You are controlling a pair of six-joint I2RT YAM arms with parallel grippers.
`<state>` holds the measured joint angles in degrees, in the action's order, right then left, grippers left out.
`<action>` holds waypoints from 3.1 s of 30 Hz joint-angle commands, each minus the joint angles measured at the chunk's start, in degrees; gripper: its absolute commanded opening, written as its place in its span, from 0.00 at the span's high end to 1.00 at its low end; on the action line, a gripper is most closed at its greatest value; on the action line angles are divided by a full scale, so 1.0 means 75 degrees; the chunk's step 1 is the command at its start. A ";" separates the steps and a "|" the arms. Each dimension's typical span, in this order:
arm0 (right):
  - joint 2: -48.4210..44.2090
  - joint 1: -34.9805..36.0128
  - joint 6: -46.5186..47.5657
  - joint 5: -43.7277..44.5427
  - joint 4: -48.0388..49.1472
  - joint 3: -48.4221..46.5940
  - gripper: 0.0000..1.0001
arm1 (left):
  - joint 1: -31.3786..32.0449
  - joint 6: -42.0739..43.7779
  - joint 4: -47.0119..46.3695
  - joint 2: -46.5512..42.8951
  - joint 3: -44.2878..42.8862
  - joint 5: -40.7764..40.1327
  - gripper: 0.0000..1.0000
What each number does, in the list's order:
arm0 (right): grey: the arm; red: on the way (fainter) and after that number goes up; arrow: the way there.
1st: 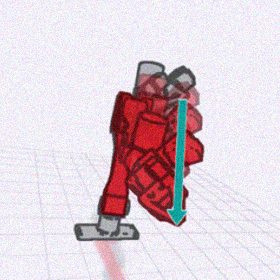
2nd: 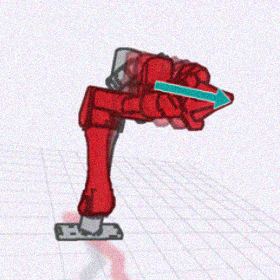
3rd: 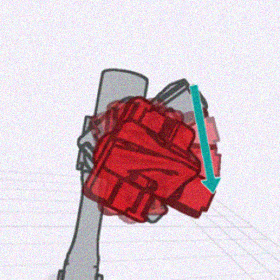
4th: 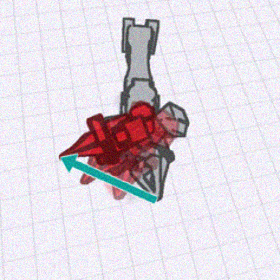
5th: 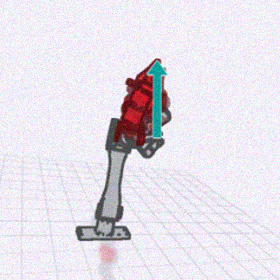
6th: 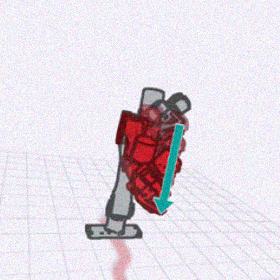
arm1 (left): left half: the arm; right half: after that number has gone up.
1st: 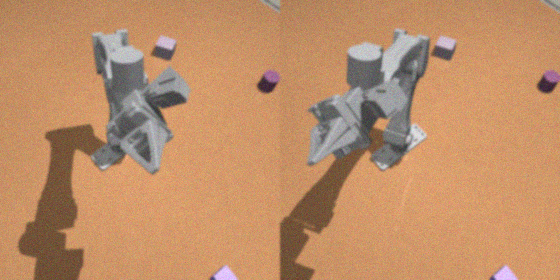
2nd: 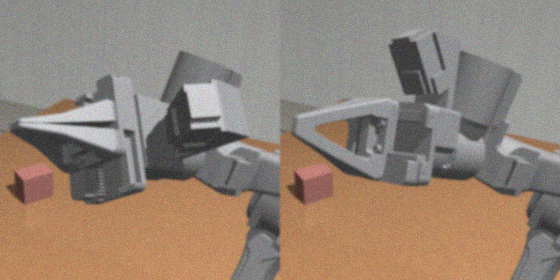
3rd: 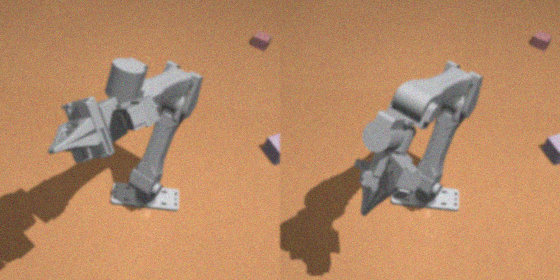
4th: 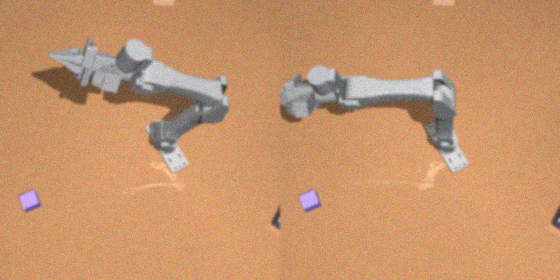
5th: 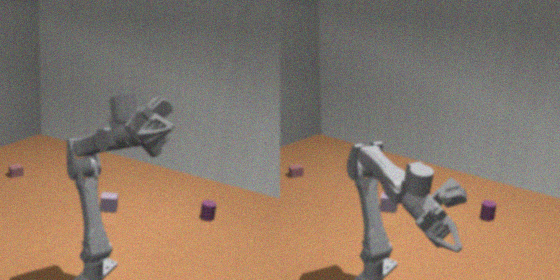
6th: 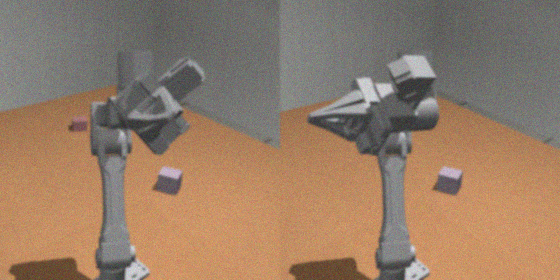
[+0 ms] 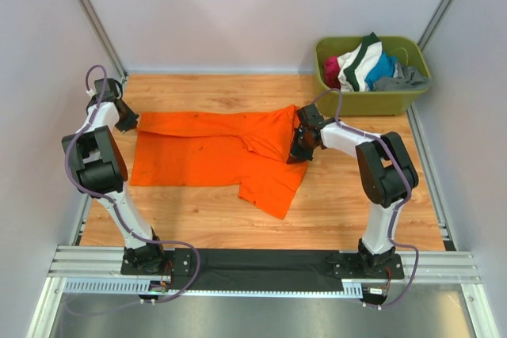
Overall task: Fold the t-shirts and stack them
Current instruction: Fold the tshirt
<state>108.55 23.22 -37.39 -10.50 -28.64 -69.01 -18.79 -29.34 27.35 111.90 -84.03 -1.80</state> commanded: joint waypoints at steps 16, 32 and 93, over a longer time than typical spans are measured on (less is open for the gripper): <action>-0.0503 0.0033 0.0894 -0.0287 -0.1009 -0.1391 0.48 | -0.0038 0.0607 0.0817 -0.0844 -0.0233 -0.0182 0.36; 0.1074 0.0033 0.0977 0.0755 0.0093 -0.3920 0.79 | 0.1497 0.0315 0.0489 -0.0976 -0.1016 0.0920 0.79; -0.3795 -0.0014 0.0673 0.0075 -0.0106 -0.0628 0.00 | 0.1228 -0.0715 0.2198 -0.5330 0.1075 -0.0131 0.22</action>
<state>79.79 23.38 -27.68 -12.95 -25.10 -88.55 -9.15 -30.04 37.32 74.04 -85.52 3.60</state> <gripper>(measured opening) 0.998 0.775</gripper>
